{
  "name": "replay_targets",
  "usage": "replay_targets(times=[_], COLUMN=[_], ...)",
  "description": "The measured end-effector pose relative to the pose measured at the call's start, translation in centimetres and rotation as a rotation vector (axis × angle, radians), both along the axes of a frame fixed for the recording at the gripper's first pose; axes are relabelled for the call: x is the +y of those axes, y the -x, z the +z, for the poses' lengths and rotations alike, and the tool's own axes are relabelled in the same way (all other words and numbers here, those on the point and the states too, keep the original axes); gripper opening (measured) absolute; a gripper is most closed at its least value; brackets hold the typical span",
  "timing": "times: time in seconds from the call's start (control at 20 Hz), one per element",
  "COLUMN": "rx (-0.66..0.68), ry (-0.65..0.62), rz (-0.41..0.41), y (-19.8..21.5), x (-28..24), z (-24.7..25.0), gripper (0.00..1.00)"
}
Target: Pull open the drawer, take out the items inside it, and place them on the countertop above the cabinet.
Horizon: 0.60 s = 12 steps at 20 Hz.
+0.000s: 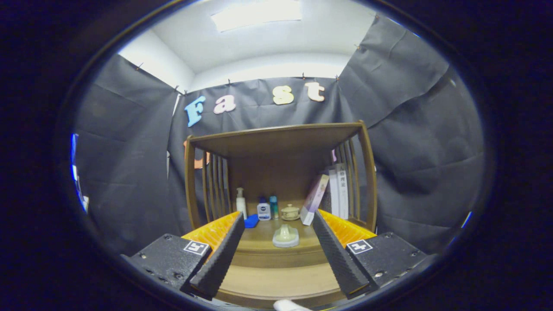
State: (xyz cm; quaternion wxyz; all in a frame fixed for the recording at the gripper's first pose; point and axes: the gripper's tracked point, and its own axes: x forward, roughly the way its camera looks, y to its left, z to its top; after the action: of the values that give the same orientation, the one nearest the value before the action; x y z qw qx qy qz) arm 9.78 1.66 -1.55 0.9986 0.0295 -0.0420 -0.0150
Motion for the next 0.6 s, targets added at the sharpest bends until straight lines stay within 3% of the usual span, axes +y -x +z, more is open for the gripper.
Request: replay_targets(times=[0.35,0.6], rx=[0.022,0.144], ry=[0.02,0.04], rz=[-0.012,-0.003], y=[4.5,5.8], x=[-1.2,-0.9], z=[-5.8,-12.6], gripper=[1.0,1.0])
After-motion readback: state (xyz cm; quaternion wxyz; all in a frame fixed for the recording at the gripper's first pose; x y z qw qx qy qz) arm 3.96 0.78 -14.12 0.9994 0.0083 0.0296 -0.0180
